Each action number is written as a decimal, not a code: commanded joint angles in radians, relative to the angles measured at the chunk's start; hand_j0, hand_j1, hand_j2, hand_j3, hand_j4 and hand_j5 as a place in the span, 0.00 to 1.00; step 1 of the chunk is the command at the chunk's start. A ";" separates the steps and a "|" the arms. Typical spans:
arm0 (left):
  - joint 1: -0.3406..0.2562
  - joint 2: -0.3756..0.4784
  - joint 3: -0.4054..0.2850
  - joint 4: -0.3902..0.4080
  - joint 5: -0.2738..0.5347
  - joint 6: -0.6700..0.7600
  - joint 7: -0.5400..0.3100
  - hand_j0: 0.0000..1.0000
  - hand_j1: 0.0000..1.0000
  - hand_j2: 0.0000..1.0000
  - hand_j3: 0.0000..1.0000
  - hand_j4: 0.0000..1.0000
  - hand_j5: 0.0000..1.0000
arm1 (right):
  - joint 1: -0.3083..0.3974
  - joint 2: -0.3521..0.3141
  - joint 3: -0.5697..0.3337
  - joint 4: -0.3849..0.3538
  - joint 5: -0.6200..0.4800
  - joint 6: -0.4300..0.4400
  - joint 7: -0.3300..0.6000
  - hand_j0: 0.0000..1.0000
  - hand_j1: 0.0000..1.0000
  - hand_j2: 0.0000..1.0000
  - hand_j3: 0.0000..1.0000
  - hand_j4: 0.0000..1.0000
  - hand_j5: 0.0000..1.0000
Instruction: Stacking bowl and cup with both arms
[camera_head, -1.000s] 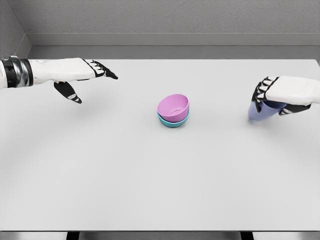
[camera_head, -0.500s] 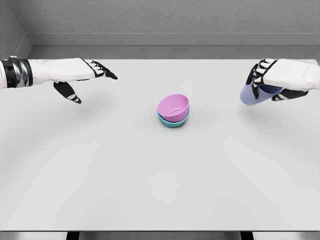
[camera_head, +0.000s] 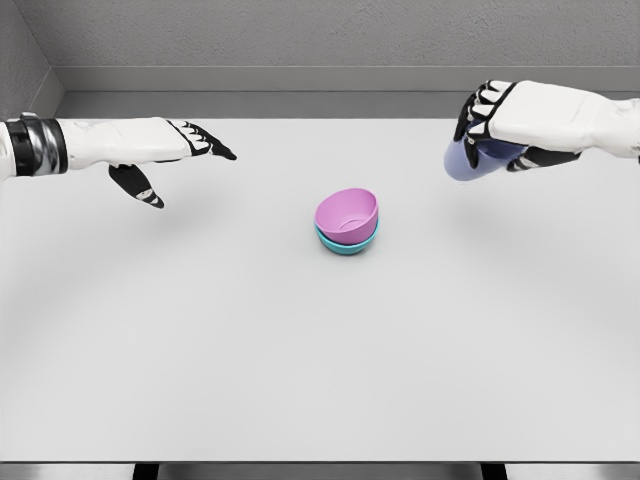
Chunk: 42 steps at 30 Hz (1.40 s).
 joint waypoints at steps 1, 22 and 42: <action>0.000 0.001 -0.001 0.000 0.006 0.002 0.000 1.00 1.00 1.00 1.00 1.00 1.00 | -0.002 0.024 0.032 -0.004 -0.005 0.003 -0.002 0.37 0.37 0.37 0.37 0.37 0.37; 0.000 -0.001 -0.002 -0.002 0.005 0.002 0.000 1.00 1.00 1.00 1.00 1.00 1.00 | -0.147 0.177 0.153 -0.082 -0.004 0.003 -0.002 0.37 0.37 0.37 0.37 0.37 0.37; 0.000 -0.001 -0.004 -0.002 0.003 0.002 0.000 1.00 1.00 1.00 1.00 1.00 1.00 | -0.156 0.222 0.208 -0.067 0.007 0.003 -0.002 0.37 0.37 0.37 0.37 0.37 0.37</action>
